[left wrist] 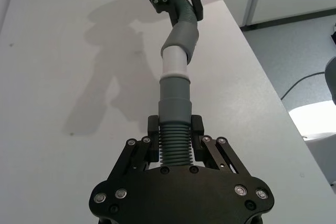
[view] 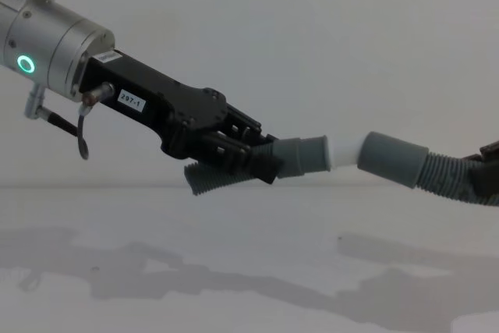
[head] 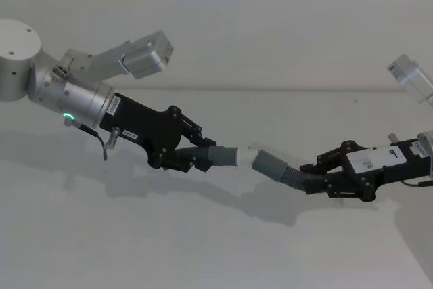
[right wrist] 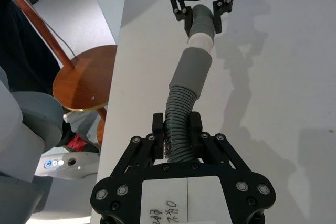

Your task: Use both hands to pick up one end of the pipe from the table, align the ends, and insert them.

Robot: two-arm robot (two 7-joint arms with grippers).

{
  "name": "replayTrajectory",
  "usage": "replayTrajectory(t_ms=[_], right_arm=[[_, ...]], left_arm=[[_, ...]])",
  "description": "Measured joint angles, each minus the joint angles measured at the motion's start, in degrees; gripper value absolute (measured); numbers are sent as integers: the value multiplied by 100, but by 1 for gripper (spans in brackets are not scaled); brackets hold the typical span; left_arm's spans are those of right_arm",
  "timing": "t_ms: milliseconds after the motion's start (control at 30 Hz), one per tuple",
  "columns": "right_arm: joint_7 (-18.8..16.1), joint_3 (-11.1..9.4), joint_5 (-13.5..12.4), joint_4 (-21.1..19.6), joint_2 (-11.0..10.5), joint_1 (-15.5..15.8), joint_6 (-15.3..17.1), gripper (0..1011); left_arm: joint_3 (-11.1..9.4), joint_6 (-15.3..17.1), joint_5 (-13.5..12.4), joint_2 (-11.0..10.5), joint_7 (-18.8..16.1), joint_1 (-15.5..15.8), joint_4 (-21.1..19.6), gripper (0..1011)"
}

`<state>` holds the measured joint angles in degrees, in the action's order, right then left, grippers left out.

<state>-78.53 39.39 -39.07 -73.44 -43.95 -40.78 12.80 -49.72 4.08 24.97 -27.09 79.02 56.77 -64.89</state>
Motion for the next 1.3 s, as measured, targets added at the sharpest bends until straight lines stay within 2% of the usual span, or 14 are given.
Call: replayTrajectory(t_ms=[1300], right_arm=[[-141,230,-22,116,-16,-254,-22,274]], left_arm=[[-224,-54,39,-57,-1,105,-69,342]])
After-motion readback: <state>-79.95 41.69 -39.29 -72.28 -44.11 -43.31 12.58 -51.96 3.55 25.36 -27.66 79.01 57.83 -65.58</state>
